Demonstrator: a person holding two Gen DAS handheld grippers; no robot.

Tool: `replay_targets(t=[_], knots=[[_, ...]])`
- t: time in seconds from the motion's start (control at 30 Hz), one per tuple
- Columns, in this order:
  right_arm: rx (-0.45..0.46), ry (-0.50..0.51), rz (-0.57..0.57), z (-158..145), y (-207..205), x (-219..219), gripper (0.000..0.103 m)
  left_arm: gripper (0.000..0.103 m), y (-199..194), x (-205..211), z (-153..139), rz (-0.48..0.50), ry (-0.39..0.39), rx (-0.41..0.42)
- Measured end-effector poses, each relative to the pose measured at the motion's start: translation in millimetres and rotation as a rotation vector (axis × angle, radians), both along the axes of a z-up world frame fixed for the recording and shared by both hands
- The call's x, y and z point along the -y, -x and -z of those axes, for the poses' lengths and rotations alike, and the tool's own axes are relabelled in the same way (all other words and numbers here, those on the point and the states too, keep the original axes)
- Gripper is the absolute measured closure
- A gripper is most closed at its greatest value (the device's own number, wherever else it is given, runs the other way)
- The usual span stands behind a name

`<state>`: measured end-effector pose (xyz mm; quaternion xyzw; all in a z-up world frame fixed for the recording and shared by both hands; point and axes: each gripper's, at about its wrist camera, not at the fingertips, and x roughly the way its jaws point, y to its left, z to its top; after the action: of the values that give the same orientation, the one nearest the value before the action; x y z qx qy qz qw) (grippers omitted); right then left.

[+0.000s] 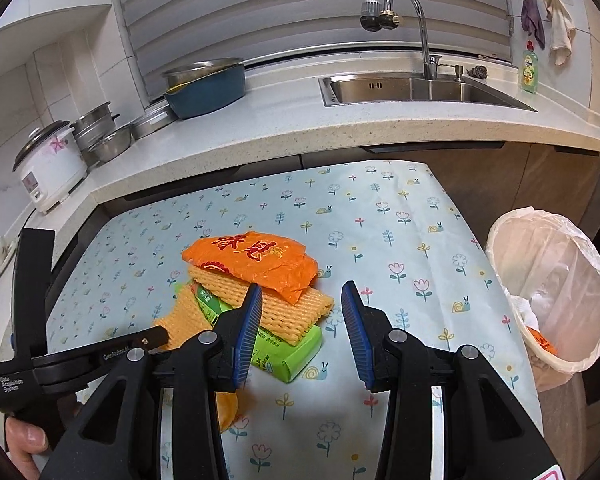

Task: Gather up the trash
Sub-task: 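Grasp an orange foam mesh sleeve with the left tool, then grasp the orange printed bag with the right tool while the left tool holds the sleeve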

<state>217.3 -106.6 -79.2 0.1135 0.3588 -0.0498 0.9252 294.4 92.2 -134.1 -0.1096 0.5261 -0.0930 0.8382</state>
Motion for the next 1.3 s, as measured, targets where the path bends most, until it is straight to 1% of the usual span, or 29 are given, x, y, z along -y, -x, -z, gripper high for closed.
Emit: replay_targets(t=[0.1, 0.23, 0.33, 0.6, 0.7, 0.77, 0.83, 0.97, 1.1, 1.13, 1.17, 1.23, 1.3], knots=[[-0.003, 0.002, -0.012, 1.2, -6.0, -4.1, 0.062, 0.095, 1.6, -6.8, -12.1, -0.005, -0.021, 0.034], [-0.007, 0.006, -0.032, 3.0, -15.0, -12.5, 0.062, 0.095, -0.3, -18.3, -35.6, -0.028, -0.059, 0.097], [-0.007, 0.014, -0.051, 2.9, -23.4, -20.0, 0.062, 0.095, -6.3, -24.0, -50.6, -0.046, -0.068, 0.136], [-0.032, 0.073, -0.114, 9.1, -53.6, -38.4, 0.063, 0.095, -28.9, -29.7, -71.1, -0.064, -0.077, 0.187], [-0.06, 0.104, -0.151, 19.0, -64.3, -44.0, 0.062, 0.095, -35.6, -31.1, -73.0, -0.065, -0.075, 0.193], [-0.076, 0.115, -0.168, 26.0, -69.2, -45.3, 0.057, 0.095, -40.0, -31.3, -72.2, -0.066, -0.075, 0.195], [-0.089, 0.121, -0.173, 32.8, -73.6, -44.9, 0.057, 0.095, -44.2, -30.0, -69.5, -0.064, -0.072, 0.19], [-0.107, 0.109, -0.163, 44.4, -80.9, -38.6, 0.057, 0.095, -47.4, -24.1, -63.0, -0.053, -0.074, 0.182], [-0.093, 0.076, -0.164, 46.8, -82.6, -30.5, 0.057, 0.095, -48.1, -16.8, -58.9, -0.038, -0.077, 0.177], [-0.089, 0.07, -0.171, 46.4, -82.5, -29.4, 0.056, 0.095, -47.7, -15.3, -58.0, -0.036, -0.078, 0.177], [-0.088, 0.066, -0.176, 46.4, -82.2, -28.5, 0.052, 0.095, -47.9, -14.1, -57.3, -0.036, -0.079, 0.177], [-0.086, 0.071, -0.174, 47.5, -81.8, -26.1, 0.047, 0.095, -48.8, -11.7, -56.1, -0.036, -0.08, 0.174], [-0.086, 0.068, -0.18, 49.3, -82.7, -24.0, 0.047, 0.095, -49.8, -9.3, -55.3, -0.036, -0.081, 0.173]])
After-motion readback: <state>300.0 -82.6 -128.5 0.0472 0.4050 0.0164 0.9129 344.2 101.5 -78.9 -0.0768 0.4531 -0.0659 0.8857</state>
